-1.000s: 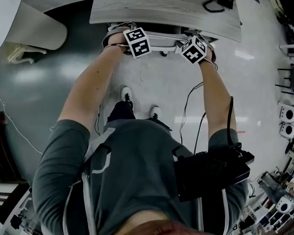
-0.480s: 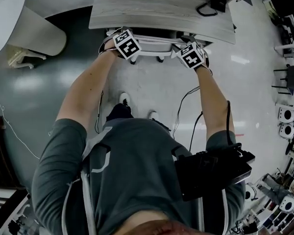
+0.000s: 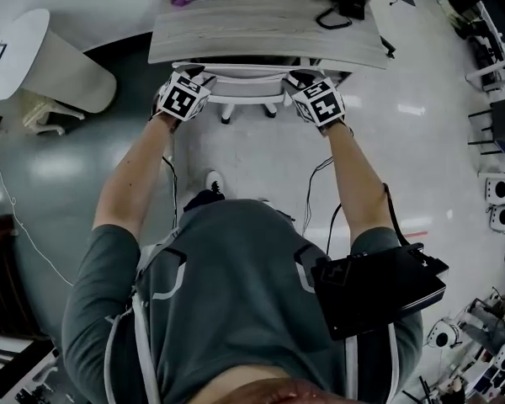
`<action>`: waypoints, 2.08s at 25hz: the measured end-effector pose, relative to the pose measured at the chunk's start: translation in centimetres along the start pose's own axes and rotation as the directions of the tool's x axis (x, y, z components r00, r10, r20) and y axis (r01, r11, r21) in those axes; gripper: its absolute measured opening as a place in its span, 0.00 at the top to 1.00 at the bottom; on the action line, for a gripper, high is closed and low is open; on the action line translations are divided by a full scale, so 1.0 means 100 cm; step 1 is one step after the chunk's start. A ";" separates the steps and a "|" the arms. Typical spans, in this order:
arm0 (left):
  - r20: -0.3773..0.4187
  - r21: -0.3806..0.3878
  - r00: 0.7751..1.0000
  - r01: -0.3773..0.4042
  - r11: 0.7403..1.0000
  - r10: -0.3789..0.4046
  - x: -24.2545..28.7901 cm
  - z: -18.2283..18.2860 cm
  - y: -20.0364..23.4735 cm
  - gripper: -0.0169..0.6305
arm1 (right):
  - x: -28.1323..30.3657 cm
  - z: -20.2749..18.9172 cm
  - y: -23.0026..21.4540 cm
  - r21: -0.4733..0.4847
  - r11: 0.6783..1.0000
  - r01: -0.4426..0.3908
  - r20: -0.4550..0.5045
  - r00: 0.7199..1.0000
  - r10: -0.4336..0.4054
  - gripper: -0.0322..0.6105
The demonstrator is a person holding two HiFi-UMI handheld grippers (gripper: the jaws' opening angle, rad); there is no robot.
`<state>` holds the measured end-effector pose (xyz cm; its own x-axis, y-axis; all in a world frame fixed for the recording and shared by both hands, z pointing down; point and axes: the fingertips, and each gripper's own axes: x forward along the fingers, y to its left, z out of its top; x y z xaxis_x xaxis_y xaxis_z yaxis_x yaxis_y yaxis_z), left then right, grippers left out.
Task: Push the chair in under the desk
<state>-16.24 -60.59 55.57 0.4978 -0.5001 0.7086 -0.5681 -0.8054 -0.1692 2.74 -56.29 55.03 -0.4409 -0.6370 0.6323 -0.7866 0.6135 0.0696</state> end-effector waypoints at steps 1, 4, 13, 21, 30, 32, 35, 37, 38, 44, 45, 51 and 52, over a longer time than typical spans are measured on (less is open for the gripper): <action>0.032 -0.024 0.999 -0.006 1.000 0.007 -0.009 0.003 -0.004 0.72 | -0.008 0.003 0.003 0.014 1.000 -0.003 0.023 1.000 0.002 0.76; 0.117 -0.111 0.992 -0.032 0.993 0.045 -0.034 0.010 -0.014 0.77 | -0.032 0.013 0.006 0.063 0.998 -0.007 0.091 0.996 0.001 0.78; 0.287 -0.290 0.934 -0.125 0.949 0.211 -0.129 0.041 -0.065 0.91 | -0.135 0.039 0.025 0.094 0.994 -0.060 0.276 0.961 0.032 0.85; 0.379 -0.303 0.891 -0.138 0.943 0.252 -0.201 0.068 -0.106 0.96 | -0.199 0.061 0.037 0.139 0.986 -0.093 0.415 0.909 0.028 0.87; 0.427 -0.350 0.851 -0.156 0.924 0.306 -0.268 0.080 -0.081 0.96 | -0.232 0.088 0.054 0.191 0.981 -0.023 0.474 0.878 -0.071 0.89; 0.411 -0.357 0.856 -0.165 0.919 0.313 -0.272 0.074 -0.074 0.96 | -0.232 0.088 0.057 0.213 0.977 -0.020 0.468 0.880 -0.084 0.89; 0.409 -0.345 0.855 -0.178 0.921 0.319 -0.274 0.068 -0.067 0.96 | -0.231 0.091 0.059 0.231 0.973 0.001 0.468 0.877 -0.112 0.90; 0.417 -0.331 0.851 -0.186 0.925 0.320 -0.276 0.068 -0.064 0.96 | -0.231 0.093 0.059 0.235 0.972 0.018 0.475 0.870 -0.131 0.90; 0.423 -0.326 0.847 -0.188 0.926 0.321 -0.278 0.069 -0.062 0.96 | -0.231 0.095 0.059 0.240 0.970 0.025 0.475 0.869 -0.140 0.90; 0.439 -0.364 0.840 -0.159 0.918 0.320 -0.288 0.065 -0.052 0.96 | -0.238 0.105 0.062 0.251 0.965 0.081 0.465 0.864 -0.194 0.90; 0.438 -0.365 0.842 -0.155 0.918 0.316 -0.288 0.062 -0.051 0.96 | -0.238 0.107 0.062 0.253 0.964 0.088 0.467 0.861 -0.201 0.90; 0.439 -0.368 0.843 -0.147 0.918 0.311 -0.288 0.052 -0.044 0.96 | -0.238 0.117 0.065 0.264 0.958 0.113 0.470 0.852 -0.230 0.90; 0.441 -0.367 0.843 -0.146 0.919 0.310 -0.289 0.052 -0.044 0.96 | -0.238 0.117 0.067 0.266 0.957 0.113 0.470 0.852 -0.231 0.90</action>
<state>-24.78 -44.25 32.28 0.5324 -0.8110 0.2426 -0.8349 -0.5503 -0.0074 2.91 -42.55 31.42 -0.3971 -0.9038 0.1596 -0.9178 0.3913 -0.0675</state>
